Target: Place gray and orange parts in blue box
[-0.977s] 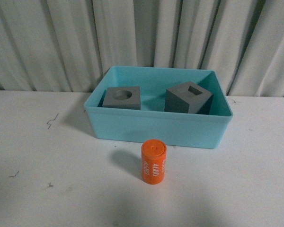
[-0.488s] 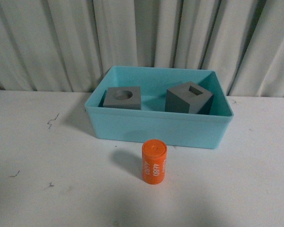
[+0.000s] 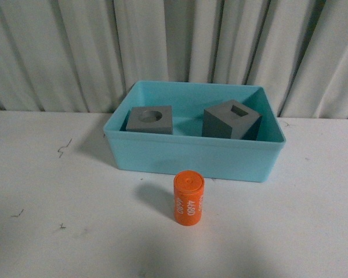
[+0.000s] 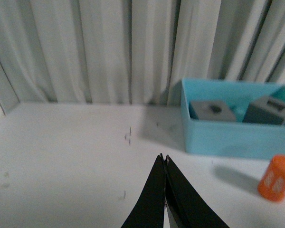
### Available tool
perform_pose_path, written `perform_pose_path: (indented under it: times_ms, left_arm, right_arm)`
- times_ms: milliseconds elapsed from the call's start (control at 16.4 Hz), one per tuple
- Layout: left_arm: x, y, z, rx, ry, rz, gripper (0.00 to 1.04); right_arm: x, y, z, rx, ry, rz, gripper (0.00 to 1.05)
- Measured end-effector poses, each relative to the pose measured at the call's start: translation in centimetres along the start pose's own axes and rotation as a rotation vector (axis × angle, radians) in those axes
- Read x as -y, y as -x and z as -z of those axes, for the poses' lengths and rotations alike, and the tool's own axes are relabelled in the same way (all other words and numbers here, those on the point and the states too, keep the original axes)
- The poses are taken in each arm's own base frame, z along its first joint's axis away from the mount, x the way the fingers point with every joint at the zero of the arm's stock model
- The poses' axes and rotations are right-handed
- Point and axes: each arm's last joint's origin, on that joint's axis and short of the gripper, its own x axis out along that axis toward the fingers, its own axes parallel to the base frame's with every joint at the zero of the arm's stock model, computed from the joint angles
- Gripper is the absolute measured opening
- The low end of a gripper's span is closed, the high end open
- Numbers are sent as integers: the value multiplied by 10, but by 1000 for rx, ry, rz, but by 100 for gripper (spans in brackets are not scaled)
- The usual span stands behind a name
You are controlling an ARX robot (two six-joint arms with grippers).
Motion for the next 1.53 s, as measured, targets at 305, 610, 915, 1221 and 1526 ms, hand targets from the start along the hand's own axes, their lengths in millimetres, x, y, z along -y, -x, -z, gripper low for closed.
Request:
perform_pose_path:
  times_ms: [305,610,915,1221,1526]
  left_arm:
    - [0,1,-2,29,-2,1,4]
    - [0,1,-2,29,-2,1,56]
    - [0,1,-2,29,-2,1,99]
    - [0,1,-2,29,-2,1,98]
    - [0,1,-2,29,-2,1,98]
  right_arm:
    - [0,0,0,0,0,0,98]
    - [0,0,0,0,0,0,98]
    - [0,0,0,0,0,0,98]
    - [0,0,1,-18,-4,7,98]
    - [30,-104,-34,-371,49,-222,98]
